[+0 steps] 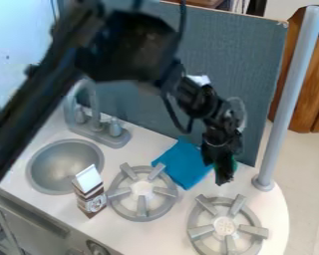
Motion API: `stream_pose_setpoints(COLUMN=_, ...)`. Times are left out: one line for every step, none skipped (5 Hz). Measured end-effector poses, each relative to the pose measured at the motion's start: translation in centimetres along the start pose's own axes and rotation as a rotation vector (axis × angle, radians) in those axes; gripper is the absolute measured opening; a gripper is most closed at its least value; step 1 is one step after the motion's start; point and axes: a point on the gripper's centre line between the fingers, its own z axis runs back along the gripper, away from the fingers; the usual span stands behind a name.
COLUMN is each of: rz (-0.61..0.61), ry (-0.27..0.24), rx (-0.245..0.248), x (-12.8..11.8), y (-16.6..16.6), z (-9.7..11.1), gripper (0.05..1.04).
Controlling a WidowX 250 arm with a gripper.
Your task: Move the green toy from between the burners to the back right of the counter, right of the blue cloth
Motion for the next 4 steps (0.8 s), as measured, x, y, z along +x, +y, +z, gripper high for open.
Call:
stream_pose_setpoints(rz=0.007, ry=0.018, rx=-0.009, x=0.7, y=0.2, z=-1.6, gripper=0.887)
stream_pose_setpoints(rz=0.009, ry=0.024, rx=-0.014, x=1.1, y=0.4, z=-2.4, gripper=0.887)
stream_pose_setpoints(rz=0.015, ry=0.047, rx=-0.023, x=1.2, y=0.5, z=-4.1, gripper=0.909)
stream_pose_setpoints(rz=0.018, ry=0.063, rx=-0.016, x=2.0, y=0.9, z=-4.9, gripper=0.972)
